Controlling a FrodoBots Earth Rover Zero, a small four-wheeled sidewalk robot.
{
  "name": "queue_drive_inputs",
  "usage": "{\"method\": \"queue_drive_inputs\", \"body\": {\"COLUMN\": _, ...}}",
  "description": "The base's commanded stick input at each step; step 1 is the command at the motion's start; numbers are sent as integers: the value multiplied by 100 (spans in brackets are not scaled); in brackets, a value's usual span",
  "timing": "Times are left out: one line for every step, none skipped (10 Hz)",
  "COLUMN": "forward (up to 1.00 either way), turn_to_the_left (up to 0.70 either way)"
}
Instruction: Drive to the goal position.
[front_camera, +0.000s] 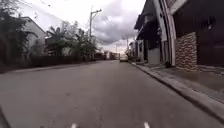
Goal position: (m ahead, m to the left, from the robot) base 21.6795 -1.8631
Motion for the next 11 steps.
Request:
{"method": "queue_drive_inputs", "body": {"forward": 70, "turn_to_the_left": -8}}
{"method": "queue_drive_inputs", "body": {"forward": 70, "turn_to_the_left": 9}}
{"method": "queue_drive_inputs", "body": {"forward": 70, "turn_to_the_left": 6}}
{"method": "queue_drive_inputs", "body": {"forward": 70, "turn_to_the_left": 8}}
{"method": "queue_drive_inputs", "body": {"forward": 70, "turn_to_the_left": 6}}
{"method": "queue_drive_inputs", "body": {"forward": 70, "turn_to_the_left": 2}}
{"method": "queue_drive_inputs", "body": {"forward": 70, "turn_to_the_left": 5}}
{"method": "queue_drive_inputs", "body": {"forward": 70, "turn_to_the_left": 4}}
{"method": "queue_drive_inputs", "body": {"forward": 70, "turn_to_the_left": 4}}
{"method": "queue_drive_inputs", "body": {"forward": 70, "turn_to_the_left": 5}}
{"method": "queue_drive_inputs", "body": {"forward": 70, "turn_to_the_left": 3}}
